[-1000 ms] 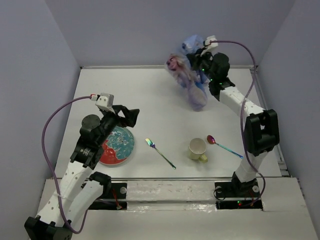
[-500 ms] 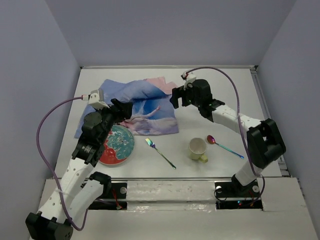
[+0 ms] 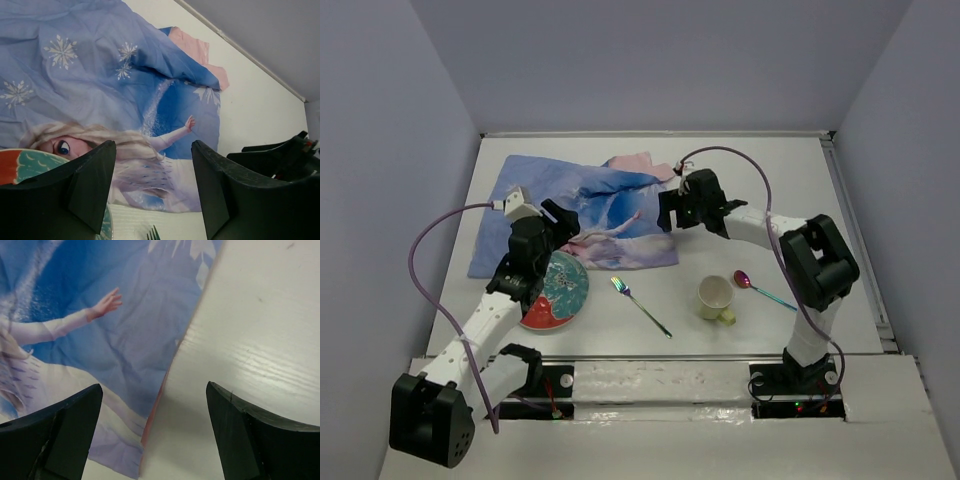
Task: Set the dinner table for one person
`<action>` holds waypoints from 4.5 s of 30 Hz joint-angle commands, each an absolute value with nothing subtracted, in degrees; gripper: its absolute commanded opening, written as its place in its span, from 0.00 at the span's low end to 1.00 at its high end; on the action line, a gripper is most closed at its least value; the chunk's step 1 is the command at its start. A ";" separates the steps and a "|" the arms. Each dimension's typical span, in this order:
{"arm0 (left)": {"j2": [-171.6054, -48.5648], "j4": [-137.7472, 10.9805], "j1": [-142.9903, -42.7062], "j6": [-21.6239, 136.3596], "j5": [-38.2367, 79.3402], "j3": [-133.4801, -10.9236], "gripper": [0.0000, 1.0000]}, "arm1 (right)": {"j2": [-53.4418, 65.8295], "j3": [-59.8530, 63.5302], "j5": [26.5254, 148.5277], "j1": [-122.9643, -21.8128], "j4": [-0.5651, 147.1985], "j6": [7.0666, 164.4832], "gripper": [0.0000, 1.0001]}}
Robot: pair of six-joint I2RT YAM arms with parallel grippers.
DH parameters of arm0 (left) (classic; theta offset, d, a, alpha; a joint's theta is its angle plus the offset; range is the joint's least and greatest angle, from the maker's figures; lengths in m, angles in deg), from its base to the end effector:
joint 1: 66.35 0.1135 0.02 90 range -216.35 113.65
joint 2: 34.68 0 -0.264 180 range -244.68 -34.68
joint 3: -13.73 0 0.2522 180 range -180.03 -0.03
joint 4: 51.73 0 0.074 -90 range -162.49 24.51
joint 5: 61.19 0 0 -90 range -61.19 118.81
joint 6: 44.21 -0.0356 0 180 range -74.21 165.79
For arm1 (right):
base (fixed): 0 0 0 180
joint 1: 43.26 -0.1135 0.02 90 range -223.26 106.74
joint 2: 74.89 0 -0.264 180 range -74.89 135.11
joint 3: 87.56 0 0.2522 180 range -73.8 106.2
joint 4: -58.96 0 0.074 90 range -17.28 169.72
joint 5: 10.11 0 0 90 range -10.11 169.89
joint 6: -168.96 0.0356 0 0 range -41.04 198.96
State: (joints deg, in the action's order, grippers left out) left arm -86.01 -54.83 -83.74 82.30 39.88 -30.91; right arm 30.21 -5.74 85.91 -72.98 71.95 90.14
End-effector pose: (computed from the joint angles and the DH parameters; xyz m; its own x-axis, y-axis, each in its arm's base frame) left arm 0.2052 -0.0571 0.2717 -0.1975 -0.5500 -0.8115 -0.0059 0.8284 -0.5601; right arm 0.3530 0.2058 0.2040 -0.6139 -0.1284 -0.7789 -0.4561 0.8630 0.2172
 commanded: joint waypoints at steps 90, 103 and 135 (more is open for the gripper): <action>-134.87 -58.02 -88.15 80.51 53.25 -51.19 0.06 | 14.67 -29.06 87.09 -36.23 66.13 110.25 0.80; -125.65 -49.67 -88.67 80.33 48.77 -47.32 0.00 | 24.69 -22.47 87.62 -36.23 67.80 112.09 0.47; -95.68 -44.48 -88.32 79.54 46.39 -59.44 0.00 | -17.75 -9.29 89.37 -38.43 76.67 105.50 0.00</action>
